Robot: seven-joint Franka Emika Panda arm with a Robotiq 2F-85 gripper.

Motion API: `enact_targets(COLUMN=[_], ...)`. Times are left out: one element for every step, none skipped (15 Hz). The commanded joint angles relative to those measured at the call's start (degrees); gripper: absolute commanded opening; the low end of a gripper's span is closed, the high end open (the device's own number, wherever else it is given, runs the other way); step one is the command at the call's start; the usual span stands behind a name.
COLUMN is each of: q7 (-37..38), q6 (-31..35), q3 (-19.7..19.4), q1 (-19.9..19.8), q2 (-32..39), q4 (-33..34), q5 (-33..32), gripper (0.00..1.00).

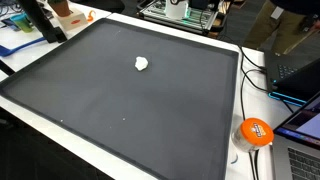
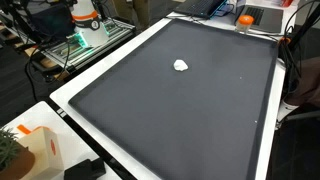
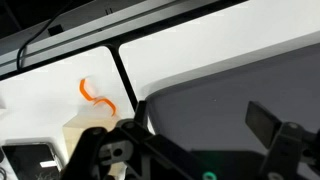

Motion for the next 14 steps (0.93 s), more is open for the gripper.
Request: enact_targets(q7=[0.17,0.17,0.17,0.17,0.91,2.43,3.59,4.36,5.32,6.53,7.73,9.06,10.37,11.35], q6=[-0.2,-0.2,-0.2,-0.2,-0.39,-0.76,-0.71,-0.62,-0.65,-0.19,0.04,-0.09,-0.17,-0.3], q3=[-0.3,-0.3,-0.3,-0.3,-0.06,0.75,1.55,2.37,3.52,4.83,6.35,8.13,9.74,11.01], q1=[0.35,0.35,0.35,0.35,1.28,2.33,3.68,5.01,6.59,7.97,9.39,10.68,11.96,13.36], q2=[-0.03,-0.01,-0.01,-0.01,0.22,0.52,0.67,0.89,1.5,2.13,3.04,4.28,5.54,7.01], q4=[0.11,0.11,0.11,0.11,0.26,0.48,0.57,0.68,1.04,1.38,2.06,3.13,4.37,5.98], q5=[-0.2,-0.2,-0.2,-0.2,1.49,3.43,5.49,7.35,9.36,11.05,12.28,12.94,13.57,14.45], gripper=[1.0,1.0,1.0,1.0,1.0,1.0,1.0,1.0,1.0,1.0,1.0,1.0,1.0,1.0])
